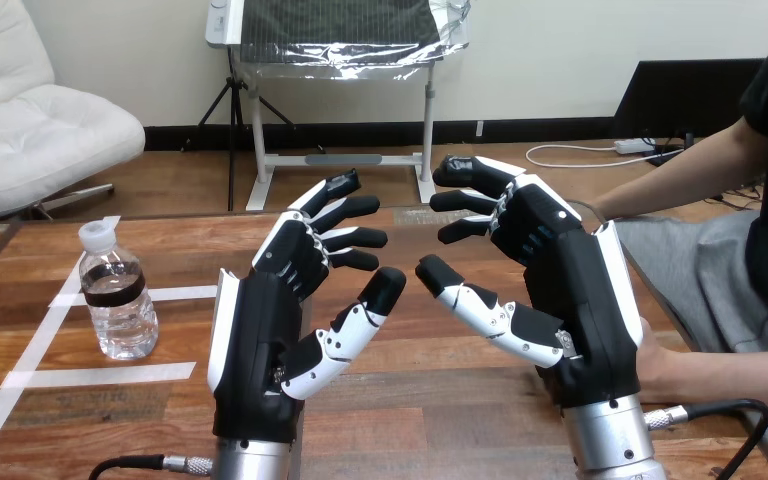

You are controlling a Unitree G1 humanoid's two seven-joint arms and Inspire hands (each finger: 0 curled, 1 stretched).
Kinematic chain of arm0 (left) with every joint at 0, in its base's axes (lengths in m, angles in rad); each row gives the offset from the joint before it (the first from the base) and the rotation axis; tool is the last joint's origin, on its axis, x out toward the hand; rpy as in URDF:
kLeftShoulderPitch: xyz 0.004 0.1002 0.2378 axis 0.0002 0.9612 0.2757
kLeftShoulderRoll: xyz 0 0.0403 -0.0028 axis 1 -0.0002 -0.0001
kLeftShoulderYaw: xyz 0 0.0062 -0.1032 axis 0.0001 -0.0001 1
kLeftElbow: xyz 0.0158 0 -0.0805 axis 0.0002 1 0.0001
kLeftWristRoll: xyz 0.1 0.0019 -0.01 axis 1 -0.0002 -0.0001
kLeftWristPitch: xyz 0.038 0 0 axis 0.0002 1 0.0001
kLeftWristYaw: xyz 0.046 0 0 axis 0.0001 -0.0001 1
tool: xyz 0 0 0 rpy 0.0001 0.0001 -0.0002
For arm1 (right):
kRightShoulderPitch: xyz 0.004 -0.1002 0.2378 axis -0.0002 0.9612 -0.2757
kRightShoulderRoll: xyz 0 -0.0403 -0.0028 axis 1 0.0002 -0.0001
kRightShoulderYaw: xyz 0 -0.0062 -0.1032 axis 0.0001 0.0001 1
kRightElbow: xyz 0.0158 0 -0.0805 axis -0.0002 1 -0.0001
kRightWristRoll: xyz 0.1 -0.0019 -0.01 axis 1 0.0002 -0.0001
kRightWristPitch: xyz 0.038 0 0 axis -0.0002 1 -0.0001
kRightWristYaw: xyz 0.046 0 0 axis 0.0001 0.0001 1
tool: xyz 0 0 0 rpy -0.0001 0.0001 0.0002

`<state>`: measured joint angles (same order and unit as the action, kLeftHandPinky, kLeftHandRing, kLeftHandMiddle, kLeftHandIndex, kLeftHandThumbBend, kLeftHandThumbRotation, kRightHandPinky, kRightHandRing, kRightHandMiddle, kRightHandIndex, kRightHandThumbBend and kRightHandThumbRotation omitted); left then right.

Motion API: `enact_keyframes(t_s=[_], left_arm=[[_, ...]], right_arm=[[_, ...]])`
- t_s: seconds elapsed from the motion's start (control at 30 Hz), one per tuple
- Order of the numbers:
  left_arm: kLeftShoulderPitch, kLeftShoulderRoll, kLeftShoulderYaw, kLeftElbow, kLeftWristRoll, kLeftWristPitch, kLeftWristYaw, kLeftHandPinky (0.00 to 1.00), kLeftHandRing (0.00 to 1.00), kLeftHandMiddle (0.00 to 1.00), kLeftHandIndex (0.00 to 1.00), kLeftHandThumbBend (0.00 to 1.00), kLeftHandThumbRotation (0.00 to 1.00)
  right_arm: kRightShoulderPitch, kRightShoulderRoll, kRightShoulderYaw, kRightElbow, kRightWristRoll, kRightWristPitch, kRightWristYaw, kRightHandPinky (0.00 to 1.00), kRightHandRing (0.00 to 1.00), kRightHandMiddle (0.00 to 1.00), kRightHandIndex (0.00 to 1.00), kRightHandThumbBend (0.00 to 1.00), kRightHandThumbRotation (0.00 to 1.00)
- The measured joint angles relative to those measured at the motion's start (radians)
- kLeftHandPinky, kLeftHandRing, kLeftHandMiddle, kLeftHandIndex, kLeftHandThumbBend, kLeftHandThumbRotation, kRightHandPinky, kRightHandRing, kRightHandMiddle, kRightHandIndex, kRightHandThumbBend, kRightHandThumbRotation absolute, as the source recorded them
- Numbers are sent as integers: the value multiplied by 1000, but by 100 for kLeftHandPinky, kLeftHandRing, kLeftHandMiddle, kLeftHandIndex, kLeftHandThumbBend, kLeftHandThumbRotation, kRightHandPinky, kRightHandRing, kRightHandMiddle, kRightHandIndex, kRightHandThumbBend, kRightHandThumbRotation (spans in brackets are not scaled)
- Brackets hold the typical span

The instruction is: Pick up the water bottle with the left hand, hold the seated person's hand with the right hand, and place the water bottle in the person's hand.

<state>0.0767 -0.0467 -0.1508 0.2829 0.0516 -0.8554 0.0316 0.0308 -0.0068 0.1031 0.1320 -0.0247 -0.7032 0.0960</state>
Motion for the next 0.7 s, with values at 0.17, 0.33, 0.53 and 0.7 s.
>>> enact_keyframes(t_s=[0.17, 0.33, 0.53, 0.7], left_arm=[[0, 0, 0, 0, 0, 0, 0, 58, 66, 75, 79, 58, 35], [0, 0, 0, 0, 0, 0, 0, 58, 66, 75, 79, 57, 36], [0, 0, 1, 0, 0, 0, 3, 57, 66, 75, 79, 59, 38], [0, 0, 3, 0, -2, 0, 5, 58, 67, 75, 79, 58, 38]], right_arm=[[0, 0, -1, 0, -6, 0, -2, 55, 67, 74, 71, 49, 2], [0, 0, -2, 0, -13, 1, -3, 55, 66, 74, 72, 47, 4], [0, -1, -4, -2, -17, 5, -4, 54, 66, 74, 72, 44, 7], [0, -1, -5, -3, -17, 5, -4, 54, 65, 74, 72, 43, 8]])
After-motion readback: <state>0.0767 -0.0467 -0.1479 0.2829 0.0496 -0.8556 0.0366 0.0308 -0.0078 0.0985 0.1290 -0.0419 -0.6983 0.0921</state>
